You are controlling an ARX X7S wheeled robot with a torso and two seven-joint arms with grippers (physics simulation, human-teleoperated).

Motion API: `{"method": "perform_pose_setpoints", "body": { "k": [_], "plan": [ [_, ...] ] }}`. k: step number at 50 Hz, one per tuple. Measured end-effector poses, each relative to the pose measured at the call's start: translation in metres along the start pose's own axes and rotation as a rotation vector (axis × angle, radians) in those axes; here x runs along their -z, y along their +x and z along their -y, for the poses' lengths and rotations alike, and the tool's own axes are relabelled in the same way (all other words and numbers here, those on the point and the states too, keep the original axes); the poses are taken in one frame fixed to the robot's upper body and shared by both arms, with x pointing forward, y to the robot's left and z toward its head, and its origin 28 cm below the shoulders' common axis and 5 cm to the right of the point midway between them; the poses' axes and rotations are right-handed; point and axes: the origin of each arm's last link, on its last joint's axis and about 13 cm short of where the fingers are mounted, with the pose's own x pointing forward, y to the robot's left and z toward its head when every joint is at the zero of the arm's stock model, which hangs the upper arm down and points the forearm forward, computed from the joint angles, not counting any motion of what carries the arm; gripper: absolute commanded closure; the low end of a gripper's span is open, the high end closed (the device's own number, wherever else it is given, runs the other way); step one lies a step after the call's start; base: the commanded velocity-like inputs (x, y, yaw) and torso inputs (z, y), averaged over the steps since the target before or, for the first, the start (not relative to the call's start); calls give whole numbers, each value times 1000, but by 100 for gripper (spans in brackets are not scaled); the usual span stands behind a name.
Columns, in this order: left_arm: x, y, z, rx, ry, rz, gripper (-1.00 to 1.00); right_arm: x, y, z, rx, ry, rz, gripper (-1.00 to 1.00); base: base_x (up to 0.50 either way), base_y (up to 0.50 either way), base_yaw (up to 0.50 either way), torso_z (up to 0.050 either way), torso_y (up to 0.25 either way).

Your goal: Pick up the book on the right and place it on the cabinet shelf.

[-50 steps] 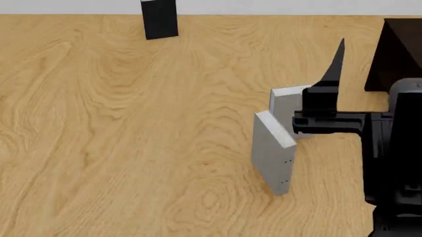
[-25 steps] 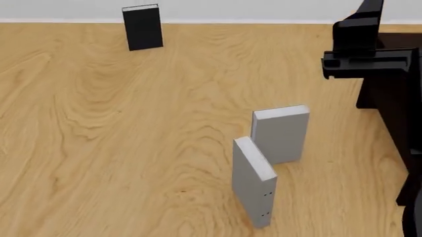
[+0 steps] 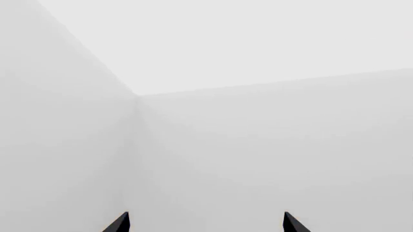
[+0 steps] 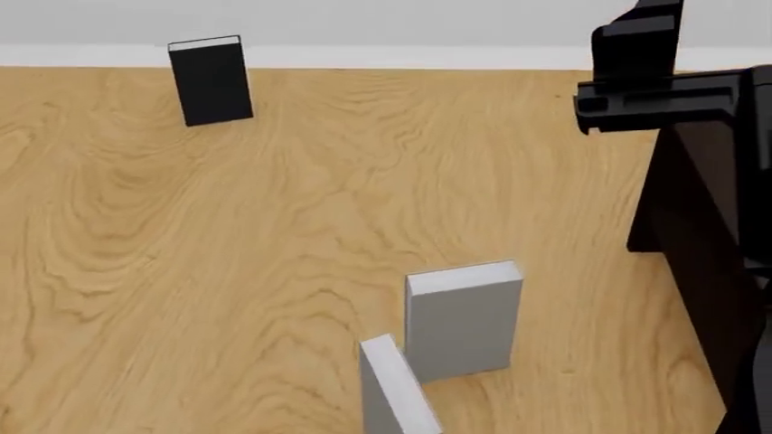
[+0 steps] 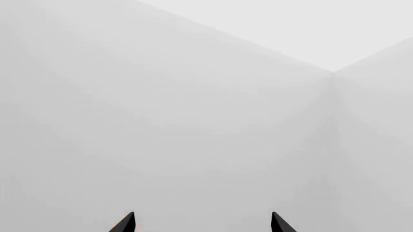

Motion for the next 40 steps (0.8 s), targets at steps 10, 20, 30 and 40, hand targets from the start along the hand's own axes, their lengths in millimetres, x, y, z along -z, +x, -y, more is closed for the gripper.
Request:
{"method": "perform_pose_setpoints", "body": {
  "k": [10, 20, 30, 40],
  "plan": [
    [-1, 1, -1, -3, 0, 4, -100, -1, 1, -1, -9, 1, 3, -100, 368, -258, 0, 0, 2],
    [-1, 4, -2, -13, 0, 6, -100, -2, 6, -5, -31, 4, 7, -100, 367, -248, 0, 0, 1],
    [-1, 6, -4, -22, 8, 9, -100, -2, 10, -9, -52, 16, 7, -100, 362, -138, 0, 0, 1],
    [-6, 7, -7, -28, 14, 23, -100, -4, 14, -12, -77, 18, 9, -100, 170, -30, 0, 0, 1]
  ]
}}
